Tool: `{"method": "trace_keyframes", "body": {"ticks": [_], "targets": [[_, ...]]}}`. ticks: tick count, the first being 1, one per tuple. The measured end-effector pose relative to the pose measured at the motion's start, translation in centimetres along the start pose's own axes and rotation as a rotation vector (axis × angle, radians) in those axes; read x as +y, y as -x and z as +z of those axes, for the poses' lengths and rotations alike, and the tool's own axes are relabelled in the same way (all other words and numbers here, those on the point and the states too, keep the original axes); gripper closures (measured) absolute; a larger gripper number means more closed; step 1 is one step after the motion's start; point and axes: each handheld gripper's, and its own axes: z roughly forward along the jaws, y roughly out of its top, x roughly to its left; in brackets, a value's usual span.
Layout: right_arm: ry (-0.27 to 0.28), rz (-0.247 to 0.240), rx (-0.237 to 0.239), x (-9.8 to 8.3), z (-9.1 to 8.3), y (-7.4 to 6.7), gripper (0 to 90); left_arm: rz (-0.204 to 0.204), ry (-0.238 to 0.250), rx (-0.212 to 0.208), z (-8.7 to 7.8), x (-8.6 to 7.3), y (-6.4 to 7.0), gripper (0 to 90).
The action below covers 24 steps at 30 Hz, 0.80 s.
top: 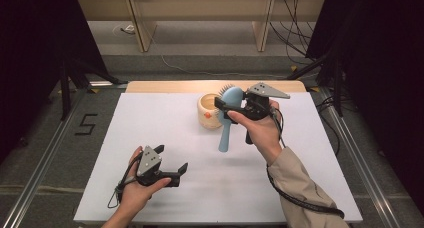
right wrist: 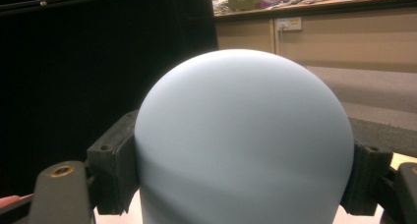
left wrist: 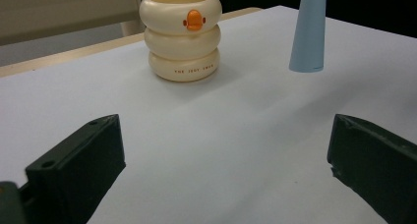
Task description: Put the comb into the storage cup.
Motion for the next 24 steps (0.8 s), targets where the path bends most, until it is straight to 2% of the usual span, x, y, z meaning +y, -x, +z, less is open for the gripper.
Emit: {"method": "trace_keyframes", "body": {"ticks": [24], "targets": [[0.015,-0.005,-0.026,0.26,-0.33,0.6,21.1,-0.003,0.002,0.0,-0.04,0.05,-0.03,0.4]]}}
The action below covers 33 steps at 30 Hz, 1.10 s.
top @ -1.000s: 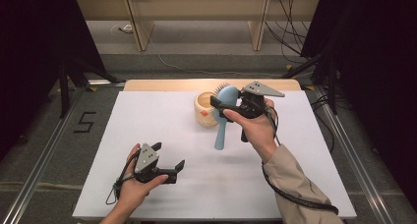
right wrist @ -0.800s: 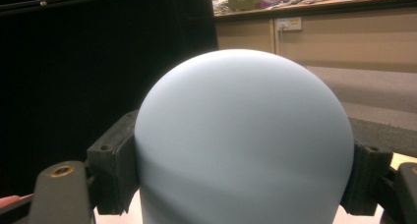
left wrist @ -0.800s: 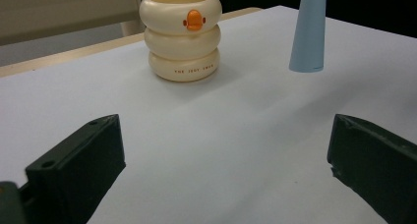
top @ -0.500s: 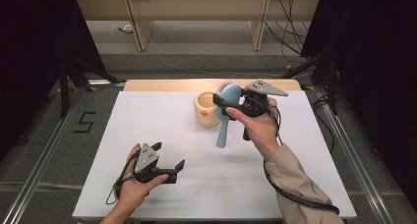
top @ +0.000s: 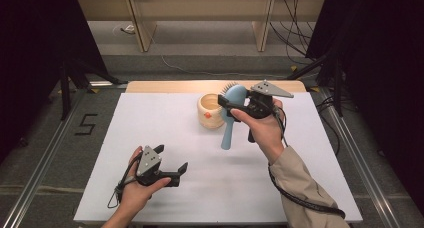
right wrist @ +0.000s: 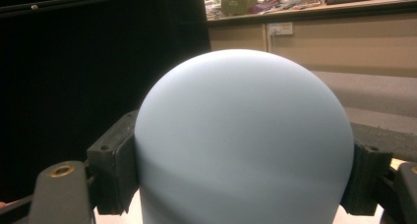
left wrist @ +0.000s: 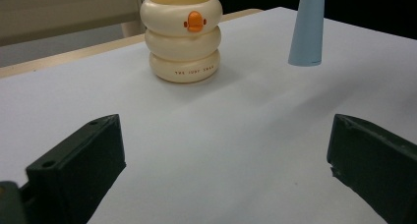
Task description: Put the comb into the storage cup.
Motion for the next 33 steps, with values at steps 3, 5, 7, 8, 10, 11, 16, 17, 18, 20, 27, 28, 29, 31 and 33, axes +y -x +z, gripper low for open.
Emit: {"method": "trace_keyframes", "body": {"ticks": [3,5,7,8,10,11,16,17,18,20,27,28,29,31,33], "targets": [[0.003,0.0,-0.001,0.0,0.0,0.0,21.1,0.0,0.001,0.001,0.0,0.0,0.0,0.4],[0.002,0.0,-0.003,0.0,0.0,0.0,21.1,0.0,0.001,0.002,0.0,0.0,0.0,0.5],[0.003,-0.001,-0.003,0.1,-0.1,0.0,21.1,0.001,0.001,0.001,0.0,0.0,0.0,0.5],[0.003,-0.001,-0.004,0.1,-0.1,0.1,21.1,0.001,0.001,0.001,0.0,0.0,0.0,0.5],[0.004,0.0,-0.006,0.1,-0.1,0.1,21.1,0.001,0.002,0.001,0.0,0.0,0.0,0.5],[0.005,-0.001,-0.008,0.1,-0.1,0.2,21.1,0.001,0.001,0.001,0.0,0.0,0.0,0.4],[0.009,0.001,-0.015,0.2,-0.2,0.4,21.1,0.0,0.001,0.001,0.0,0.0,0.0,0.5],[0.01,0.0,-0.016,0.2,-0.2,0.4,21.1,0.0,0.001,0.001,0.0,0.0,0.0,0.4],[0.01,0.0,-0.016,0.2,-0.2,0.4,21.1,0.0,0.001,0.001,0.0,0.0,0.0,0.4],[0.01,0.002,-0.017,0.2,-0.2,0.4,21.1,0.001,0.001,0.001,0.0,0.0,0.0,0.4],[0.013,0.005,-0.025,0.3,-0.3,0.7,21.1,0.001,0.002,0.001,0.0,0.0,0.0,0.4],[0.013,0.006,-0.028,0.3,-0.3,0.8,21.1,0.001,0.001,0.001,0.0,0.0,0.0,0.5],[0.016,0.006,-0.03,0.3,-0.3,0.8,21.1,0.0,0.003,0.001,0.0,0.0,0.0,0.5],[0.019,0.005,-0.034,0.4,-0.4,1.0,21.1,0.0,0.002,0.001,0.0,0.0,0.0,0.4],[0.022,0.005,-0.038,0.4,-0.5,1.1,21.1,0.001,0.002,0.0,0.0,0.0,0.0,0.5]]}}
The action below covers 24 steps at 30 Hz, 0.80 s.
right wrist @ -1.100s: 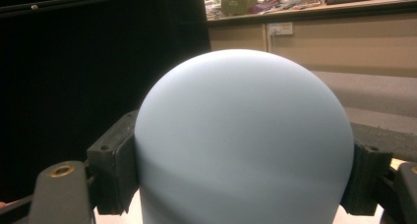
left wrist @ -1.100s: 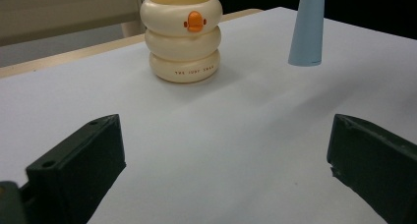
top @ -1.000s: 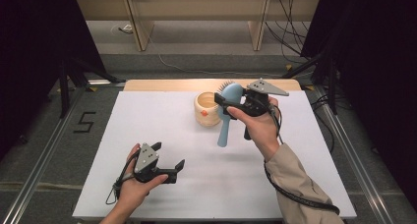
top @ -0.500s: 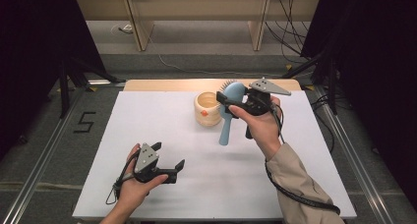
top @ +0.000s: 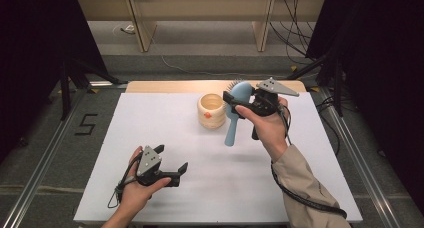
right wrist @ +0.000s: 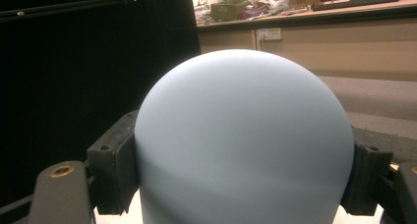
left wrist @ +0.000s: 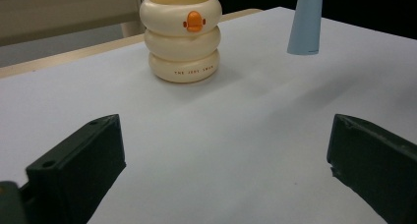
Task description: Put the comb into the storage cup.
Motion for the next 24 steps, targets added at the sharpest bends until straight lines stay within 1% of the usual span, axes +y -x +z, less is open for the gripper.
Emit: {"method": "trace_keyframes", "body": {"ticks": [24], "targets": [[0.013,0.004,-0.035,0.24,-0.32,0.96,21.1,-0.002,0.001,0.001,-0.02,0.01,-0.03,0.6]]}}
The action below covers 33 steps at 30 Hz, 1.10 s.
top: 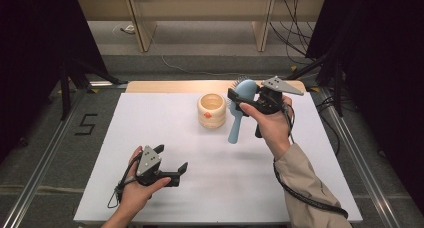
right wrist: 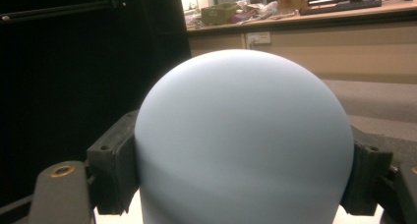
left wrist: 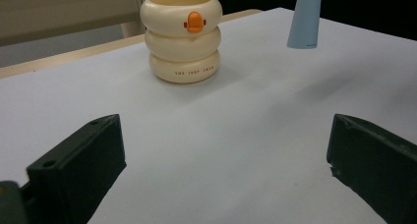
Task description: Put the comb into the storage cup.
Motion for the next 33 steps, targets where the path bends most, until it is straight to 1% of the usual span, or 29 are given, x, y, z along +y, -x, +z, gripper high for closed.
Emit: {"method": "trace_keyframes", "body": {"ticks": [9,33], "targets": [[0.002,0.006,-0.008,0.03,0.01,0.31,21.1,0.001,0.0,0.0,-0.01,0.03,0.03,0.7],[0.006,-0.015,-0.028,0.37,0.57,0.82,21.1,-0.005,-0.003,0.003,0.1,-0.06,0.01,0.9]]}}
